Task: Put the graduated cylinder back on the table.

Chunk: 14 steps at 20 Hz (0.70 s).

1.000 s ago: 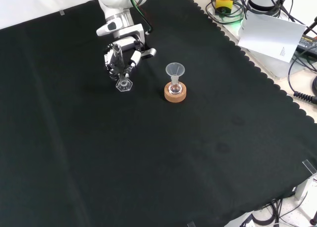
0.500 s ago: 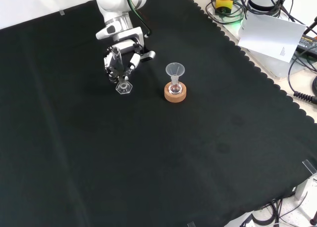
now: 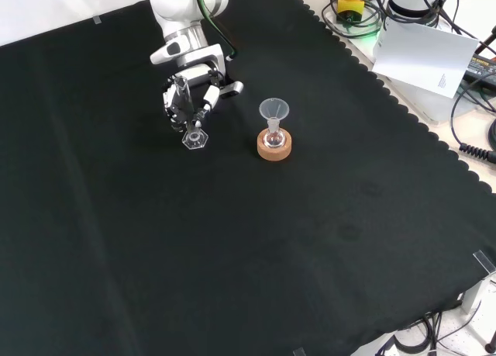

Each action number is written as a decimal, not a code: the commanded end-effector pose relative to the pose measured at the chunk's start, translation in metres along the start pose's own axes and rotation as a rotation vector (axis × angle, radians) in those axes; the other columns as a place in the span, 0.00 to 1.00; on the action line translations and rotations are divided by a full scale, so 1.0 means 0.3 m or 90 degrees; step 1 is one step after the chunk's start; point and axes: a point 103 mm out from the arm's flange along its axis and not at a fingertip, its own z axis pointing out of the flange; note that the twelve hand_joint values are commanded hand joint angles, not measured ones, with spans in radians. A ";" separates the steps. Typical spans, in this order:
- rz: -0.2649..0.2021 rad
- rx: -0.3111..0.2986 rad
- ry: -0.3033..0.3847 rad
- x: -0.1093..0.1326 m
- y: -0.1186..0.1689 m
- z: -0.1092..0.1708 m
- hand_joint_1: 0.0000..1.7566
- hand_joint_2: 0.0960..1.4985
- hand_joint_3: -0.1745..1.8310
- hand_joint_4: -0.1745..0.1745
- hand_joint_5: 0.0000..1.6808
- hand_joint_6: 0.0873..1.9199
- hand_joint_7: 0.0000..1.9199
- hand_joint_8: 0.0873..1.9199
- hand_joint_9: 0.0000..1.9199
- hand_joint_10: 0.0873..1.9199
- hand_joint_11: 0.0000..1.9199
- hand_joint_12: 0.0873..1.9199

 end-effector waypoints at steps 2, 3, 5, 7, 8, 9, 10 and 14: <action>0.003 0.010 0.008 -0.007 -0.012 0.010 0.63 0.77 0.09 0.19 0.52 0.59 0.52 0.26 0.71 0.00 0.66 0.36; 0.000 0.014 0.004 -0.006 -0.015 0.011 0.63 0.77 0.09 0.18 0.52 0.59 0.52 0.27 0.71 0.00 0.65 0.37; -0.003 0.021 0.005 -0.003 -0.018 0.013 0.63 0.77 0.09 0.16 0.52 0.59 0.51 0.27 0.70 0.00 0.63 0.38; -0.004 0.031 0.011 0.000 -0.020 0.011 0.63 0.76 0.09 0.20 0.53 0.58 0.49 0.28 0.69 0.00 0.60 0.41; -0.003 0.037 0.014 0.001 -0.021 0.011 0.62 0.76 0.09 0.28 0.53 0.58 0.47 0.28 0.68 0.00 0.57 0.43; -0.004 0.042 0.017 0.001 -0.021 0.010 0.61 0.76 0.09 0.40 0.53 0.57 0.46 0.28 0.67 0.00 0.54 0.46; -0.003 0.048 0.020 0.001 -0.023 0.009 0.60 0.75 0.08 0.43 0.51 0.52 0.44 0.28 0.66 0.00 0.51 0.49; 0.006 0.057 0.025 0.001 -0.025 0.003 0.57 0.73 0.02 0.43 0.49 0.36 0.40 0.27 0.60 0.00 0.40 0.57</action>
